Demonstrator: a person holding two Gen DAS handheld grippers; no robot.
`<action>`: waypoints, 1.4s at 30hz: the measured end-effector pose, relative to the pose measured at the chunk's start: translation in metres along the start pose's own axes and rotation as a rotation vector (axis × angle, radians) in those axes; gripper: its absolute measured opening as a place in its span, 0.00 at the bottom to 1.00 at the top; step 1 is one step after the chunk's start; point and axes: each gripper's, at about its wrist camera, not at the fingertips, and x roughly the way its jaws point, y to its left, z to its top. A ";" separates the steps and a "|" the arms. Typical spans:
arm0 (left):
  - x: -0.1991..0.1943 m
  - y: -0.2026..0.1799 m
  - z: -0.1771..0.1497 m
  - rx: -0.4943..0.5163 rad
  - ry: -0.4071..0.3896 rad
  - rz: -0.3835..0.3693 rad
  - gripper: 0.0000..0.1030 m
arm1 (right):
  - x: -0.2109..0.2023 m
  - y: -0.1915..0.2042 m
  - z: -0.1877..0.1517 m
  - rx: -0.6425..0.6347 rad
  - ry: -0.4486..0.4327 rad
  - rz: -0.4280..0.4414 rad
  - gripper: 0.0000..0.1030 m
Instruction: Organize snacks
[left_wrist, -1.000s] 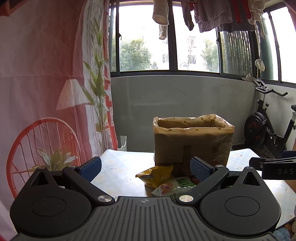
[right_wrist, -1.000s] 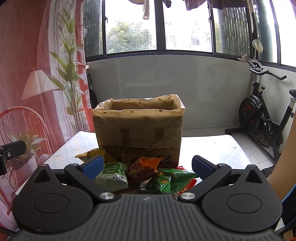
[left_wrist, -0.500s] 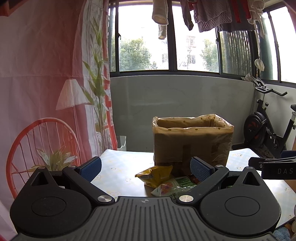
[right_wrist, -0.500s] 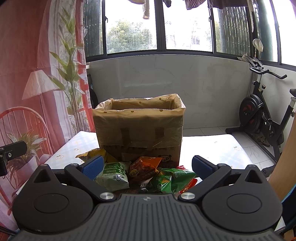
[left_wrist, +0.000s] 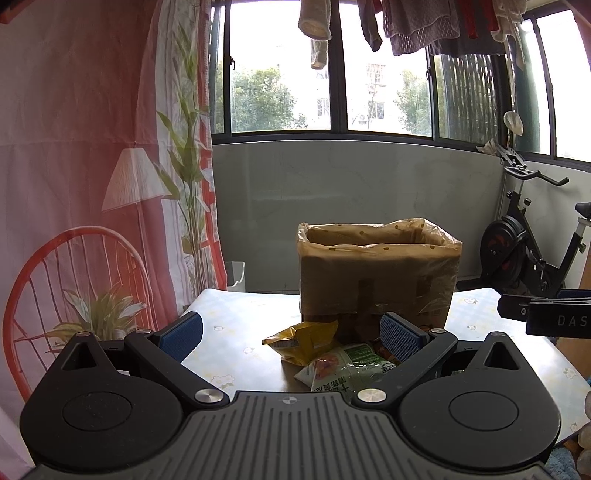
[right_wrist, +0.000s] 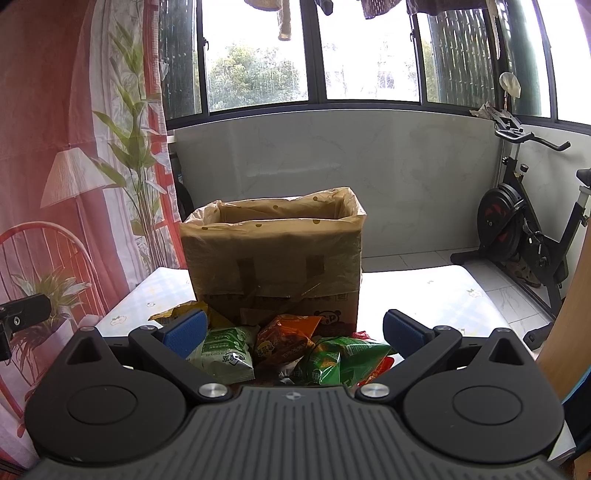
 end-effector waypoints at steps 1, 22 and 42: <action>0.002 0.002 0.001 0.001 0.000 -0.006 1.00 | 0.000 -0.002 0.001 -0.001 -0.016 0.006 1.00; 0.114 0.010 0.005 -0.064 -0.015 -0.037 0.94 | 0.094 -0.050 0.022 -0.068 -0.178 -0.022 0.99; 0.250 -0.041 -0.063 -0.114 0.357 -0.141 0.91 | 0.162 -0.073 -0.061 0.034 0.038 -0.011 0.93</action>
